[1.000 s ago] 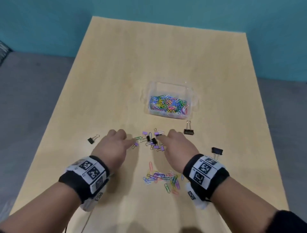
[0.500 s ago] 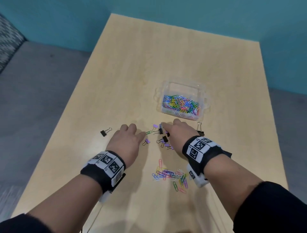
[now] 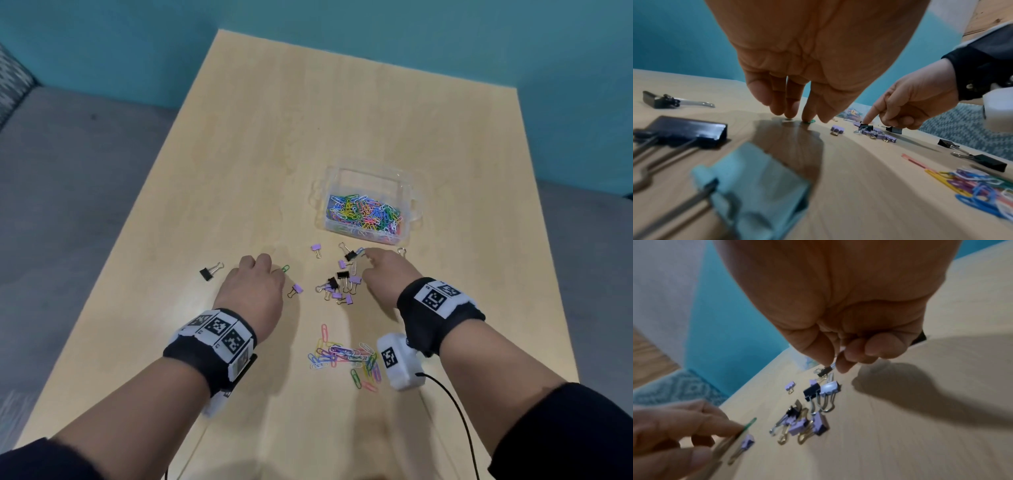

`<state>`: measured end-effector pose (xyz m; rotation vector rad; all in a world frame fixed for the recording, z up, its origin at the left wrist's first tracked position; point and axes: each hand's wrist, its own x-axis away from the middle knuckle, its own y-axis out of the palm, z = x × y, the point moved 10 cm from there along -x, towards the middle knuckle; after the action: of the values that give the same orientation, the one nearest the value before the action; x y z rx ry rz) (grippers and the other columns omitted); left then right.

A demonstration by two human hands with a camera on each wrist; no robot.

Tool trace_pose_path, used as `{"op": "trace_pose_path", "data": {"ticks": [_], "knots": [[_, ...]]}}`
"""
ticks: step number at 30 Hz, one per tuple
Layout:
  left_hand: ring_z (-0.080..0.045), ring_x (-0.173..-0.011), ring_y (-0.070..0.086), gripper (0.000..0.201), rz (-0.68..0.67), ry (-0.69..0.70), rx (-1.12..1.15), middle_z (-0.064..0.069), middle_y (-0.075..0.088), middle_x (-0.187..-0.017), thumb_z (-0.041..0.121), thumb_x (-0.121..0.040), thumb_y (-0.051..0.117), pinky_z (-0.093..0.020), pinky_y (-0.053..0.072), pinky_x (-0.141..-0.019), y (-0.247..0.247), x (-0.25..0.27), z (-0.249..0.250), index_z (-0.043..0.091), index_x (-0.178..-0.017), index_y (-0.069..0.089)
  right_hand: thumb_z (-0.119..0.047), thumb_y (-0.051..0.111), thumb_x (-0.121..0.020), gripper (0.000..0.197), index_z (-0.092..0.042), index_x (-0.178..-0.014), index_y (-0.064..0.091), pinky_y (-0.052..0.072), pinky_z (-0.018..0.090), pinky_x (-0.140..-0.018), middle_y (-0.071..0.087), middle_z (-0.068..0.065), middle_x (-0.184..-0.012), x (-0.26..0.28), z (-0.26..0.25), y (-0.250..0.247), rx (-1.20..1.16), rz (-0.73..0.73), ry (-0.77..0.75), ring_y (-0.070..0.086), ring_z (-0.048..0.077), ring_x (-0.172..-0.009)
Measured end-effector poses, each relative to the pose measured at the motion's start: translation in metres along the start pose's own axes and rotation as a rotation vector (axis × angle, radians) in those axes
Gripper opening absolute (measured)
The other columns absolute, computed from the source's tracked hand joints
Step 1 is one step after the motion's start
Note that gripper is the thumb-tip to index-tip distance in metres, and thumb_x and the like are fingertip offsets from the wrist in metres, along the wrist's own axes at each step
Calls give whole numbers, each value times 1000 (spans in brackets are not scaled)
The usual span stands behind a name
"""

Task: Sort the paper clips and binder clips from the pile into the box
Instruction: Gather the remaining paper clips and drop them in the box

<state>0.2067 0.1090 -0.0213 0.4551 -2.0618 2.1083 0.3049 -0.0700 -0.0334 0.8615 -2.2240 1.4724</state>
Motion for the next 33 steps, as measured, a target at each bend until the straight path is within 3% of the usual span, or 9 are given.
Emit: {"op": "trace_pose_path", "data": {"ticks": [3, 6, 7, 10, 13, 20, 26, 29, 33], "knots": [[-27, -91, 41, 23, 24, 13, 0, -4, 48, -104, 16, -85, 42, -32, 28, -67, -4, 5, 6, 17, -103, 57, -10, 46, -84, 41, -14, -124, 55, 46, 30, -71, 65, 10, -96, 11, 10, 4, -146, 6, 34, 61, 29, -86], [-27, -92, 43, 25, 48, 82, 20, -4, 49, -107, 17, -86, 44, -34, 29, -67, -12, 6, 28, 18, -109, 54, -14, 46, -79, 38, -7, -114, 58, 50, 34, -69, 64, 14, -79, 24, 15, 13, -203, -7, 29, 57, 26, -67], [-27, -94, 43, 28, 46, 114, 27, -4, 50, -109, 18, -86, 45, -34, 30, -68, -14, 5, 38, 20, -113, 52, -15, 46, -78, 35, -6, -109, 59, 53, 38, -73, 65, 16, -81, 28, 16, 13, -182, 0, 18, 58, 28, -70], [-28, -100, 43, 38, 43, 179, 41, -4, 49, -116, 18, -84, 49, -36, 37, -74, -19, -4, 69, 22, -122, 47, -13, 41, -85, 48, -11, -133, 44, 50, 40, -85, 63, 17, -115, 36, 18, 11, 73, 23, -17, 59, 33, -101], [-31, -110, 41, 47, 26, 219, 41, -6, 46, -122, 19, -84, 51, -38, 39, -79, -22, -20, 93, 22, -130, 43, -12, 36, -88, 60, -22, -146, 26, 50, 40, -82, 60, 14, -120, 40, 16, 17, 301, -24, -78, 58, 32, -103], [-32, -109, 39, 47, -16, 241, -31, -9, 43, -120, 25, -82, 57, -39, 38, -79, -14, -40, 117, 25, -127, 45, -12, 37, -85, 66, -21, -147, 16, 51, 40, -67, 56, 10, -81, 45, 28, 26, 247, -38, -58, 57, 31, -76], [-32, -109, 40, 49, 37, 187, 15, -7, 44, -124, 29, -87, 51, -40, 43, -82, -11, -37, 105, 24, -134, 38, -12, 38, -85, 65, -14, -146, 17, 46, 35, -59, 53, 6, -76, 54, 35, 33, 195, -58, -31, 55, 29, -71], [-35, -99, 47, 42, 141, 174, 135, -10, 53, -119, 23, -85, 54, -44, 48, -78, -25, -15, 95, 18, -127, 50, -13, 37, -84, 56, -11, -139, 27, 42, 34, -56, 52, 4, -71, 65, 44, 35, 143, -71, -25, 55, 26, -68], [-38, -102, 49, 36, 130, 3, 229, -14, 54, -122, 15, -84, 56, -46, 48, -85, -9, 19, 47, 10, -119, 57, -16, 37, -86, 56, -27, -140, 30, 42, 33, -62, 57, -2, -80, 99, 45, 51, 121, -113, -107, 54, 21, -73]]}}
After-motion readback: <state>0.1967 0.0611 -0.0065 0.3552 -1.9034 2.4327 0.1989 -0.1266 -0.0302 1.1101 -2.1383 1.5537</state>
